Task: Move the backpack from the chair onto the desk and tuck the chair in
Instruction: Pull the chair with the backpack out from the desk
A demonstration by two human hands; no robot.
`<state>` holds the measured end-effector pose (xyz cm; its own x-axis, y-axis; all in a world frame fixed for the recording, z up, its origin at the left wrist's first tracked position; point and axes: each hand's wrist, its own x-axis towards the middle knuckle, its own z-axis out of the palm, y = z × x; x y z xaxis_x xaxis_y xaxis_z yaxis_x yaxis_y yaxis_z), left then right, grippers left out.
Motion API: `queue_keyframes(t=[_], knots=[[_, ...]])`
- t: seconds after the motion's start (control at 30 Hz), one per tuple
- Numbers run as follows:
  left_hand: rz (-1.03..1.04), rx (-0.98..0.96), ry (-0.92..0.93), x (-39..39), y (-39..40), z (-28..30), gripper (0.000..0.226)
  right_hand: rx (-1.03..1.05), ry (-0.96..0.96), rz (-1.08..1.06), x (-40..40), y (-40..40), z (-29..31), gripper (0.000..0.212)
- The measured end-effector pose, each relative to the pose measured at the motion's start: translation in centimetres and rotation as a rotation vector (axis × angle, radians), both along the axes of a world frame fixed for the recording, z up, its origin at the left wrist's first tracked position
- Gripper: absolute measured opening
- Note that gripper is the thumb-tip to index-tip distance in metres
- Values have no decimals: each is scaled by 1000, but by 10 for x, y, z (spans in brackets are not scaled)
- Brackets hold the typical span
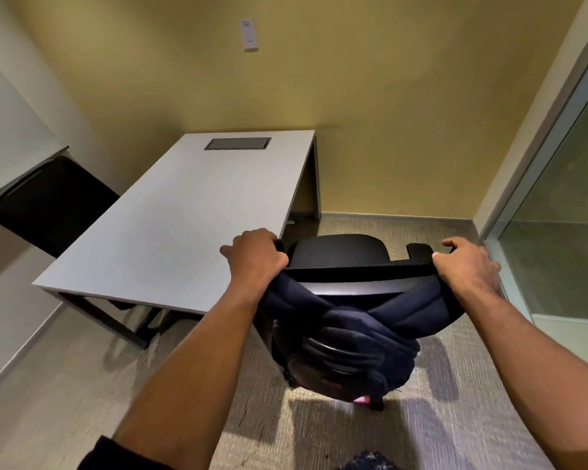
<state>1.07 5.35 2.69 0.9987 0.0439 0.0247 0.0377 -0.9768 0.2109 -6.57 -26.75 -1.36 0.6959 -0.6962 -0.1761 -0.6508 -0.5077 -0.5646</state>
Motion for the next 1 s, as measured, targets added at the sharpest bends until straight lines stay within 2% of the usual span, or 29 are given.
queue_keyframes(t=[0.13,0.3,0.37,0.43,0.63,0.7,0.87,1.0], knots=[[172,-26,216,3,11,8,29,1,6,-13,-4,4,-3,45],[264,-128,274,-6,20,-3,30,-19,14,-4,-5,13,-6,45],[276,-245,302,-6,22,-8,36,-26,21,-3,-6,14,-7,47],[297,-345,257,-5,25,-10,43,-24,27,0,-5,14,-6,50],[414,-321,-1,-8,37,-14,53,-4,30,2,-6,21,-9,56],[455,-326,-37,-12,44,-19,56,10,26,5,-6,26,-12,60],[571,-375,225,-27,72,-29,52,58,6,-1,-5,37,-16,67],[424,-264,327,-37,62,-26,55,32,9,8,-6,46,-21,64]])
